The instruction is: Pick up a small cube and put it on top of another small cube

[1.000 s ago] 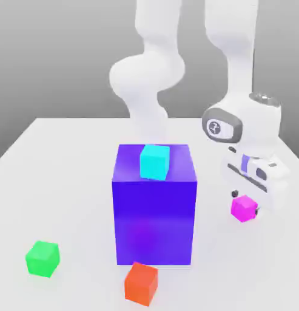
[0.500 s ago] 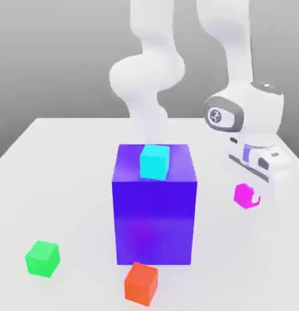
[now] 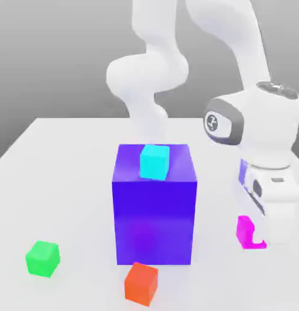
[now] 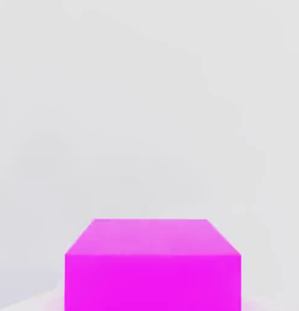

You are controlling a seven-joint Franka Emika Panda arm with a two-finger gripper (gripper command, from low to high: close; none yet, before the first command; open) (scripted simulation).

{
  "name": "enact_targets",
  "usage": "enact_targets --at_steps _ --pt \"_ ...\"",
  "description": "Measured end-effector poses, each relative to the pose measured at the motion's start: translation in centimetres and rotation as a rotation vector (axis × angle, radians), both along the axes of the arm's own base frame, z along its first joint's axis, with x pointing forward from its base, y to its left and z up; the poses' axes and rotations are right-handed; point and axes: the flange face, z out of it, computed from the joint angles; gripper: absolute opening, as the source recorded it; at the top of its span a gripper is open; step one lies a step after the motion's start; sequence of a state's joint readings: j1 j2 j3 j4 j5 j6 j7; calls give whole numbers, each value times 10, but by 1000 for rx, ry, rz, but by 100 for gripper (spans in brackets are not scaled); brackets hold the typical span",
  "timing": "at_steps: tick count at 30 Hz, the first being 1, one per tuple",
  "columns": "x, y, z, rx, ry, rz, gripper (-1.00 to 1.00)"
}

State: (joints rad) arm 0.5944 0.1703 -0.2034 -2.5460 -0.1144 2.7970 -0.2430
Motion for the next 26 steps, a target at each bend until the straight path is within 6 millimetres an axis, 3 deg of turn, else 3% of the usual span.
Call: enact_targets --at_steps 2,5,10,14,17,19,22,23,26 --pt "25 -33 3 -5 -8 -89 -100" --pt "53 -99 9 -13 -10 -242 -100" --pt "62 -223 19 -18 4 -510 -100" --pt "33 -323 27 0 28 -737 -100" --pt "-25 -395 25 60 69 -940 -100" --pt "-38 -407 9 81 79 -979 -100" --pt "-42 -410 -25 85 82 -991 -100" --pt "-44 -410 -33 85 83 -993 100" --pt "-44 -410 -33 85 83 -993 100"
